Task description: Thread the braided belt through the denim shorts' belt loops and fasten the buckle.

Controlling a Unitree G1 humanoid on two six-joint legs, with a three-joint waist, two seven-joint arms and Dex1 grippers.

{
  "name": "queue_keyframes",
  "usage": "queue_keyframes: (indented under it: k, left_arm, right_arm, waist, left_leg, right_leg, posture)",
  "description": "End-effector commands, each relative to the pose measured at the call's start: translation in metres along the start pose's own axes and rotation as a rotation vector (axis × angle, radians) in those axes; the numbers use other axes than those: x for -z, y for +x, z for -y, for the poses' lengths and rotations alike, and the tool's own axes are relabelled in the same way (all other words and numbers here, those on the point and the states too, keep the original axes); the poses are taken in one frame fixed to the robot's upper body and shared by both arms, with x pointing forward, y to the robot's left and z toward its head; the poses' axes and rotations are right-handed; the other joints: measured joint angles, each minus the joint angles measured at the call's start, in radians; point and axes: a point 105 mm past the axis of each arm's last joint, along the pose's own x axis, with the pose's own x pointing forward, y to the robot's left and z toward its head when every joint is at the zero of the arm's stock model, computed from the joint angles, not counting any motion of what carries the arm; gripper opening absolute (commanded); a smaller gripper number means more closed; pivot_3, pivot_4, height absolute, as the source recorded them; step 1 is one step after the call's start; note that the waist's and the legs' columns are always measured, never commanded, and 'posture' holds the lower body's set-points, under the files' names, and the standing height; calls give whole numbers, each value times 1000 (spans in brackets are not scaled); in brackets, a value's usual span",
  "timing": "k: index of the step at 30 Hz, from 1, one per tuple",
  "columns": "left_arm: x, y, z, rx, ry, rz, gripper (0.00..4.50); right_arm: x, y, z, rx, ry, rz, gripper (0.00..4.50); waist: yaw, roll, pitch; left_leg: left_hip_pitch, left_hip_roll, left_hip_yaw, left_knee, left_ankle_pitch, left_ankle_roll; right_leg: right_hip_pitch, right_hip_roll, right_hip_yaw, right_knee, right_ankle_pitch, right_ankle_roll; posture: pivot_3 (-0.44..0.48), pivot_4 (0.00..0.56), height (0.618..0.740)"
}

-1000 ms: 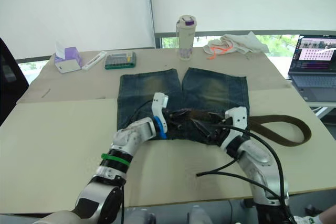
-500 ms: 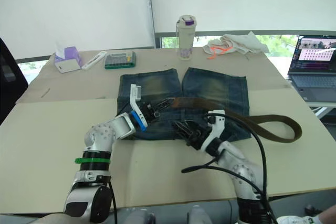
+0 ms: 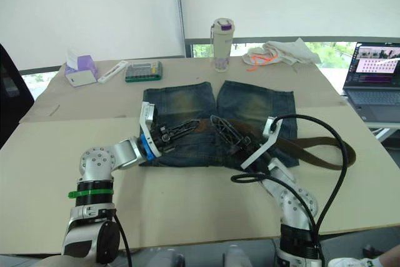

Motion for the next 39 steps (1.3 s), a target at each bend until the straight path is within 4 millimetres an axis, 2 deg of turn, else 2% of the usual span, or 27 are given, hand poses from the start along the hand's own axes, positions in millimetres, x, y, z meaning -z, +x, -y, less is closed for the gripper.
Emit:
queue_keyframes:
  k: [1,5,12,13,15,17,20,23,26,28,32,39]
  left_arm:
    - [-7,3,12,48,30,18,0]
    - [-8,5,10,40,31,33,0]
    - [-5,5,8,30,31,24,0]
    - [-5,5,8,30,33,25,0]
    - [-6,4,8,32,50,30,0]
    - [-8,3,10,39,90,50,785]
    - [-11,1,8,18,130,68,1727]
    - [-11,-5,4,-22,202,44,2779]
    - [-9,-16,-11,-156,417,-34,3821]
    - [-10,-25,-15,-184,595,-78,4471]
    - [-11,-37,-13,-173,834,-141,4471]
    - [-3,-41,-20,-172,915,-202,4471]
  right_arm:
    - [-4,3,-11,-48,-12,5,3948]
    - [-1,2,-9,-37,-21,-14,2695]
    - [0,1,-8,-33,-24,-26,223]
    - [1,1,-8,-31,-26,-30,25]
    - [2,0,-6,-21,-32,-37,25]
    - [0,0,-5,-13,-32,-30,0]
    - [-2,-2,0,18,-53,-30,0]
    - [-9,-8,15,112,-89,-17,0]
    - [-19,-20,36,236,-112,-15,0]
    - [-25,-29,45,295,-125,-20,0]
    - [-28,-41,52,358,-118,-45,0]
    - [-14,-53,67,464,-92,-126,0]
  waist:
    - [0,0,0]
    - [0,0,0]
    - [0,0,0]
    - [0,0,0]
    - [0,0,0]
    - [0,0,0]
    - [1,0,0]
    - [1,0,0]
    - [1,0,0]
    - [3,0,0]
    - [7,0,0]
    - [10,0,0]
  left_leg:
    - [0,0,0,0,0,0]
    - [0,0,1,0,0,0]
    - [0,0,1,0,0,0]
    - [0,0,1,0,0,0]
    - [0,0,1,0,0,0]
    - [0,0,1,0,0,0]
    - [0,0,1,0,0,0]
    - [0,0,1,0,0,0]
    - [0,0,2,-1,0,0]
    - [0,0,2,-1,0,0]
    - [-1,0,3,-2,0,0]
    - [-2,2,3,-2,0,0]
  right_leg:
    - [0,0,0,0,0,0]
    - [0,0,0,0,0,0]
    - [0,0,0,0,0,0]
    - [0,0,0,0,0,0]
    - [0,0,0,-1,0,0]
    - [0,0,0,-1,0,0]
    - [0,0,0,-1,0,0]
    - [0,0,0,-1,0,0]
    - [0,0,0,-1,0,0]
    - [0,0,0,-2,0,0]
    - [0,-1,1,-3,1,-1]
    - [0,-1,1,-4,1,-1]
  posture:
    - [0,150,740]
    - [0,150,740]
    - [0,150,740]
    - [0,150,740]
    - [0,150,740]
    - [0,150,740]
    - [0,150,740]
    - [0,150,740]
    - [0,150,740]
    - [0,150,740]
    - [0,150,740]
    - [0,150,740]
